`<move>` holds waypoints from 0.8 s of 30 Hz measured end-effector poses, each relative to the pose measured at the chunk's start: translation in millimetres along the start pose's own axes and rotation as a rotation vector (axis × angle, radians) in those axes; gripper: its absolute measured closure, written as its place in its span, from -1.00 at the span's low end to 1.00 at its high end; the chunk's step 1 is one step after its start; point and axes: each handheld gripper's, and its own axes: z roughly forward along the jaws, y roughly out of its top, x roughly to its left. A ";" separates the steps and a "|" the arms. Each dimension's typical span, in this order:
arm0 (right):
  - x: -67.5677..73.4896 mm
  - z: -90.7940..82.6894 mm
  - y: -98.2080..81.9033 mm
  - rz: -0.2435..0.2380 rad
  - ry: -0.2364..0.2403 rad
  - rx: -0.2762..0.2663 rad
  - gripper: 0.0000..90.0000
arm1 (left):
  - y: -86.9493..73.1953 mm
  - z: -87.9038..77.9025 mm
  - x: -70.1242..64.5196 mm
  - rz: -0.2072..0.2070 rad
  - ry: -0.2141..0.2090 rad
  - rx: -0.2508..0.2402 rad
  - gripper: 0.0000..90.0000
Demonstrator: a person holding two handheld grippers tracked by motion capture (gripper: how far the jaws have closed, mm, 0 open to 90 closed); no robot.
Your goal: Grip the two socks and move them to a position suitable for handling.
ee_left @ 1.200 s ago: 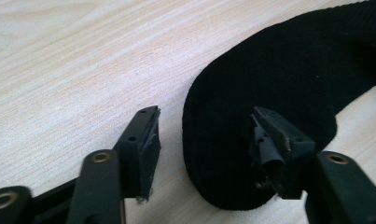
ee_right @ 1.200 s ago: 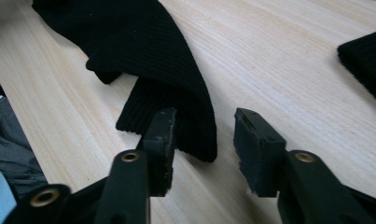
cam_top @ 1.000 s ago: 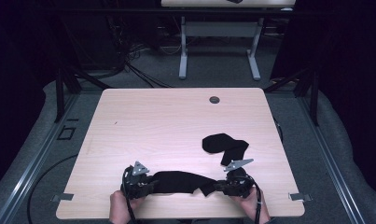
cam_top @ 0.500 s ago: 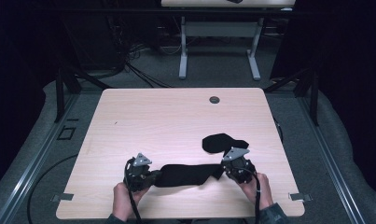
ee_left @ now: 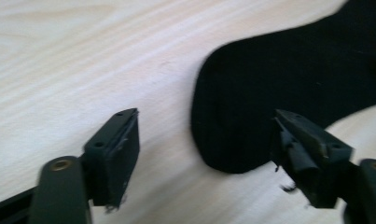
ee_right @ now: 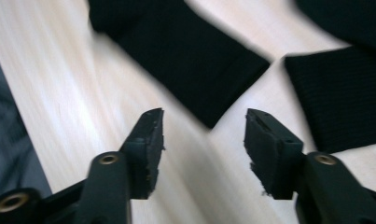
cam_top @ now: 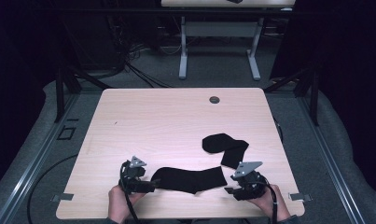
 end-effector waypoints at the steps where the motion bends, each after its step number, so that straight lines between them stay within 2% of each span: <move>1: -2.6 -2.0 3.0 0.028 0.006 -0.029 -0.03 | 0.4 0.0 0.2 0.003 0.006 -0.010 -0.53; 4: -4.7 0.3 14.1 0.090 -0.011 -0.090 -0.09 | 3.3 2.4 -0.4 0.014 0.047 -0.041 -0.63; 6: -5.1 8.6 21.1 0.131 0.000 -0.113 -0.03 | 5.9 7.1 -0.1 0.023 0.075 -0.051 -0.67; 9: -3.3 28.1 27.8 0.163 -0.012 -0.090 0.17 | 11.0 17.3 0.3 0.033 0.112 -0.057 -0.67; 11: 0.6 44.8 28.7 0.166 -0.041 -0.044 0.33 | 12.8 25.6 -1.4 0.054 0.135 -0.044 -0.66; 12: 1.7 49.3 27.9 0.168 -0.043 -0.038 0.35 | 13.0 28.0 -1.8 0.064 0.137 -0.036 -0.66; 14: 2.3 51.4 27.5 0.158 -0.056 -0.020 0.37 | 12.7 29.7 -2.7 0.068 0.139 -0.030 -0.65; 16: 3.8 52.9 26.0 0.155 -0.066 -0.036 0.40 | 11.8 30.0 -4.5 0.087 0.153 -0.034 -0.65; 18: 3.0 52.3 25.2 0.158 -0.055 -0.033 0.40 | 11.1 29.2 -6.5 0.098 0.155 -0.026 -0.65; 21: 4.3 50.8 22.5 0.136 -0.044 -0.026 0.40 | 7.1 28.9 -10.0 0.114 0.157 -0.026 -0.66; 24: 5.0 49.6 20.6 0.134 -0.031 -0.025 0.40 | 2.0 26.7 -10.9 0.105 0.153 -0.039 -0.66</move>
